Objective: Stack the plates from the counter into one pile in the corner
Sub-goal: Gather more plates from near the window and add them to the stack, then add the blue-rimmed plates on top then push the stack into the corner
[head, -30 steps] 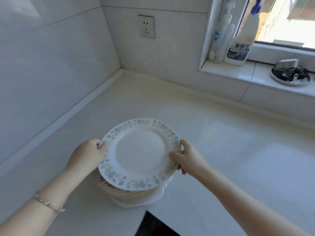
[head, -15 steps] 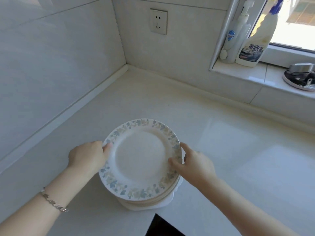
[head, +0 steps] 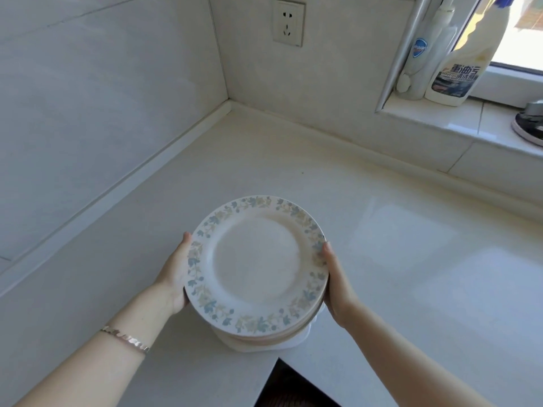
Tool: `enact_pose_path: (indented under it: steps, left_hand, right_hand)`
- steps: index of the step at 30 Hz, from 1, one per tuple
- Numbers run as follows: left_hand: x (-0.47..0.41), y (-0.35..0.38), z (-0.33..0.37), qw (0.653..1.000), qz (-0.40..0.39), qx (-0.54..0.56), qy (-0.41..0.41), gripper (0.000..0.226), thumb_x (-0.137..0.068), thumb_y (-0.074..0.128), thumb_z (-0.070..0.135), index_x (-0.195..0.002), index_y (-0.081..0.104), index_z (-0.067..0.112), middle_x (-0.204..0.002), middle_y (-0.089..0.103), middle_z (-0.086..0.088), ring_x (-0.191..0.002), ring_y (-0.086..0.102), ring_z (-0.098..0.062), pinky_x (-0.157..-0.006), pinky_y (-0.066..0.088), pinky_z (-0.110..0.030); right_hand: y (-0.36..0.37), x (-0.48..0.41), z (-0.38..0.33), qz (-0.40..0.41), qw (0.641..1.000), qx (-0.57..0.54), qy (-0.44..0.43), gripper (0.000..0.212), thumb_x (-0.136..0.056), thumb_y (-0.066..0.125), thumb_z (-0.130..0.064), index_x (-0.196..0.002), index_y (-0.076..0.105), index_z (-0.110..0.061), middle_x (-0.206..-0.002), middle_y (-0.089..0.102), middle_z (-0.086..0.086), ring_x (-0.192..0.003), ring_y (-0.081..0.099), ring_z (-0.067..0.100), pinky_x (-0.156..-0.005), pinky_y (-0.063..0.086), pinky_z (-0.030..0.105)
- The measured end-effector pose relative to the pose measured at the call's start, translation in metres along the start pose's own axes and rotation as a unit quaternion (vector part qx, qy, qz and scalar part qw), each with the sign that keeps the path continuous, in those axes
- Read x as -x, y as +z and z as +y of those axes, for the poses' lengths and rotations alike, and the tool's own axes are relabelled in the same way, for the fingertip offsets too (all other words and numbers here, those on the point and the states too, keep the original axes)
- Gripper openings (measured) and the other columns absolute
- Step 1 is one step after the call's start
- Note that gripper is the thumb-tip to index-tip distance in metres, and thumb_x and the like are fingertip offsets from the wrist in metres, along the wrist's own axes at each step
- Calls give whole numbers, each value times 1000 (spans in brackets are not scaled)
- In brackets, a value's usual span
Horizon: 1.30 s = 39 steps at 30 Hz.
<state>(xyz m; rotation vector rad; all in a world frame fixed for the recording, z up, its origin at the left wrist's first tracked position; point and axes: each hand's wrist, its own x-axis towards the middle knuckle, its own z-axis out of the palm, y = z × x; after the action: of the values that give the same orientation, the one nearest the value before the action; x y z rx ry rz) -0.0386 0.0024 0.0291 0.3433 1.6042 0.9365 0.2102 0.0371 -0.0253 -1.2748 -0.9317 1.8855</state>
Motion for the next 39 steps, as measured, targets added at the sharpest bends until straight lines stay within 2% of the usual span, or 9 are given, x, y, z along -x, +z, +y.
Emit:
enact_pose_path:
  steps: [7, 10, 14, 16, 18, 26, 31, 36, 39]
  left_hand:
    - [3, 2, -1, 1000, 12, 3, -7, 55, -91, 24, 62, -105, 62, 25, -98, 68, -6, -91, 64, -24, -76, 50, -34]
    - [10, 8, 6, 989, 71, -125, 36, 51, -96, 21, 53, -120, 56, 24, -118, 63, -7, -111, 57, -26, -89, 48, -38]
    - [20, 31, 21, 838, 196, -422, 284, 47, -97, 36, 31, -138, 40, 7, -145, 40, -15, -136, 34, -30, -110, 26, -38]
    - [28, 64, 29, 777, 155, -458, 403, 45, -90, 41, 29, -123, 54, 1, -129, 51, -20, -126, 42, -35, -105, 27, -32]
    - [36, 111, 33, 765, 74, -453, 452, 40, -85, 41, 26, -108, 63, 2, -115, 60, -17, -115, 50, -33, -96, 29, -23]
    - [76, 339, -18, 785, -267, -484, 280, 21, -89, 46, 15, -70, 55, 21, -81, 61, -5, -76, 55, -21, -74, 49, -34]
    - [124, 468, -94, 748, -344, -521, 227, 25, -86, 45, 15, -64, 52, 23, -74, 62, -1, -75, 58, -21, -69, 43, -26]
    - [180, 579, -177, 724, -375, -542, 202, 19, -88, 49, 16, -72, 55, 23, -70, 62, 4, -77, 61, -19, -65, 43, -22]
    - [212, 632, -218, 713, -394, -551, 181, 15, -90, 48, 11, -78, 57, 15, -71, 61, 0, -69, 59, -19, -55, 39, -18]
  right_hand:
    - [0, 1, -4, -15, 1000, -6, 8, 109, -45, 62, -82, -138, 41, -30, -135, 54, 2, -124, 52, 22, -107, 39, 48]
    - [-6, 4, -12, -28, 998, 48, 35, 92, -53, 56, -78, -134, 43, -37, -137, 53, -1, -124, 51, 23, -103, 40, 55]
    - [-23, 19, -38, 9, 988, 147, 41, 73, -69, 55, -65, -133, 43, -31, -135, 48, -3, -126, 44, 21, -106, 37, 49]
    - [-42, 31, -51, 59, 981, 182, 24, 41, -88, 52, -43, -122, 50, -21, -123, 55, 3, -113, 53, 20, -102, 41, 40]
    - [-70, 47, -63, 91, 972, 214, 27, 25, -92, 51, -26, -114, 56, -15, -106, 63, 5, -99, 60, 20, -97, 44, 38]
    - [-234, 161, -72, 215, 955, 171, 111, 16, -90, 54, -21, -96, 65, -11, -71, 73, 5, -81, 69, 16, -88, 53, 32]
    - [-365, 262, -40, 353, 926, 69, 111, 11, -90, 56, -22, -95, 61, -13, -78, 71, 6, -77, 67, 17, -80, 51, 30]
    - [-493, 365, 1, 435, 879, 118, 155, 13, -92, 49, -18, -81, 55, -21, -73, 63, -1, -70, 59, 12, -63, 41, 21]
    - [-558, 418, 28, 487, 835, 177, 183, 10, -88, 50, -14, -89, 60, -14, -77, 65, 2, -83, 61, 23, -68, 41, 24]
